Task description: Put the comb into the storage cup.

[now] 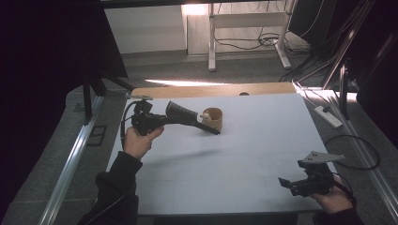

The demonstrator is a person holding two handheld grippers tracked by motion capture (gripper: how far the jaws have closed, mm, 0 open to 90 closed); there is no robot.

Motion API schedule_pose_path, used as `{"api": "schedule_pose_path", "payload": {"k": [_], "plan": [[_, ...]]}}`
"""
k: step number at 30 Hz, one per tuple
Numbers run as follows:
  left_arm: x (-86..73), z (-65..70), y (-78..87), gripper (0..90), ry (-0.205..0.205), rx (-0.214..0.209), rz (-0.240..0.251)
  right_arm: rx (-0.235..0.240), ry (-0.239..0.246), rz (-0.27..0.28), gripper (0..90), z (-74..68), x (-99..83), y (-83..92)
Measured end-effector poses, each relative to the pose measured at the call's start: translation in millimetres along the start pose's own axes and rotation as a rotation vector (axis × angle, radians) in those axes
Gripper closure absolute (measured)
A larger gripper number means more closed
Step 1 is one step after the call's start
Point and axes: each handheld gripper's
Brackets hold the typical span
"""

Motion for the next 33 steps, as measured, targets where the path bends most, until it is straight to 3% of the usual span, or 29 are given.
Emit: {"api": "schedule_pose_path", "payload": {"k": [9,26,33], "plan": [[13.8,-3.3,2.6,82.7,0.006,0.034,-0.008,-0.018,-0.041,-0.009,0.0,0.9,-5.3,6.9],[40.2,-6.1,14.0,82.7,0.014,0.072,0.008,-0.048,-0.078,-0.025,0.0,-0.6,-12.7,19.2],[50.6,-9.2,12.1,82.6,0.018,0.101,-0.008,-0.053,-0.082,-0.03,0.0,-0.1,-13.7,20.3]]}}
Point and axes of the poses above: each handheld gripper's, and its own axes: y roughly backward along the jaws, x roughly out of its top, z roughly to its right, and after that the axes turned 4 degrees about -z, right-handed
